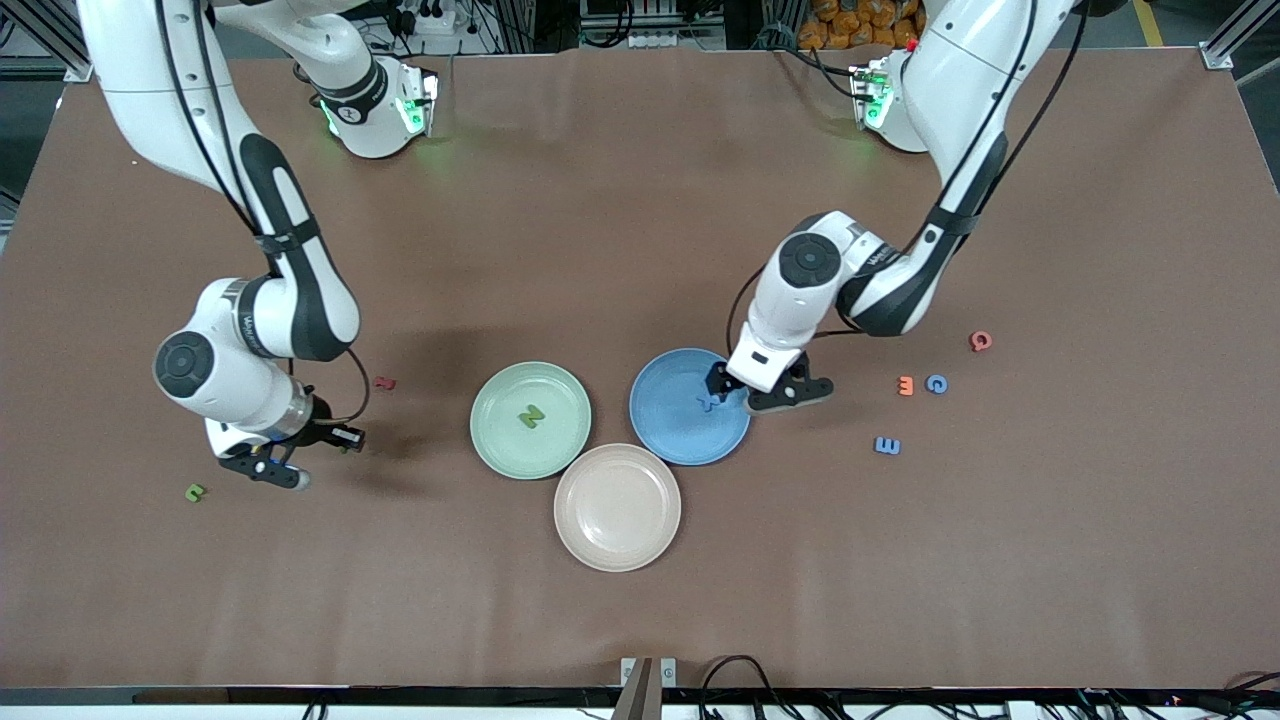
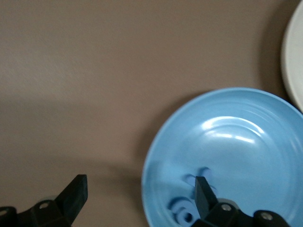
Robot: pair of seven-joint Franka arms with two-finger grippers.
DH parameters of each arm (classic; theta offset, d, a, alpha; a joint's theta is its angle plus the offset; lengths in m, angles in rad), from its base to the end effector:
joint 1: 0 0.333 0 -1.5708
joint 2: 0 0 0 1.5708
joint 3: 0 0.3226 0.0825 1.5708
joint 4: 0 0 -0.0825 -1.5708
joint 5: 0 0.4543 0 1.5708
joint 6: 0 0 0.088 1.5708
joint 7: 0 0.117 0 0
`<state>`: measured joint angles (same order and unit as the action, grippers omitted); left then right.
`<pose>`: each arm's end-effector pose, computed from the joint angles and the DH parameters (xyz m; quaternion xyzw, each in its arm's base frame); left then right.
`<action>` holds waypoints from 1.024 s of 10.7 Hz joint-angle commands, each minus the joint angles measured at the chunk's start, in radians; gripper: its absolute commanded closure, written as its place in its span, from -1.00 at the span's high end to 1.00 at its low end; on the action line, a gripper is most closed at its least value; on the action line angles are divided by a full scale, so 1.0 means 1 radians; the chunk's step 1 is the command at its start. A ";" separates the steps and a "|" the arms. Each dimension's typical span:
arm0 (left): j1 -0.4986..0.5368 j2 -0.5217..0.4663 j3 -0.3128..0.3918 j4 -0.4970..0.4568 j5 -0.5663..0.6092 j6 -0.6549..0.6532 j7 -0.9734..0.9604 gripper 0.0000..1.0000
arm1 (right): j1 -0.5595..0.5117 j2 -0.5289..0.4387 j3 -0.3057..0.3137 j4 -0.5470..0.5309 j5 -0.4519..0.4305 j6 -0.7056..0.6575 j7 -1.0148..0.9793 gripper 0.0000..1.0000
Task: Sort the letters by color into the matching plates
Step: 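Place the green d in the green plate while the left gripper reaches blue m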
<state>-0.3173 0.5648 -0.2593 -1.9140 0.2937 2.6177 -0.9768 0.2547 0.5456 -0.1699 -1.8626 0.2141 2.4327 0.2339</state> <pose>0.5800 -0.3793 0.1627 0.9910 0.1031 0.0714 0.0472 0.6925 0.0638 0.1739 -0.9894 0.1412 -0.0140 0.0299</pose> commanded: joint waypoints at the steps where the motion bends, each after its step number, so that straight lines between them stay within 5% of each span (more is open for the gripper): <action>1: 0.094 -0.006 -0.008 0.006 0.030 -0.054 0.131 1.00 | 0.093 -0.007 0.000 0.037 -0.005 -0.023 0.057 -0.59; 7: 0.273 0.000 -0.008 0.017 0.031 -0.062 0.583 1.00 | 0.285 0.063 0.001 0.144 -0.015 -0.089 0.224 -0.59; 11: 0.305 0.093 0.001 0.082 0.033 -0.064 0.848 1.00 | 0.339 0.082 0.001 0.163 -0.015 -0.103 0.249 -0.53</action>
<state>-0.0178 0.5942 -0.2560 -1.8919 0.2979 2.5673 -0.2248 0.5825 0.6041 -0.1626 -1.7309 0.2137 2.3477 0.4626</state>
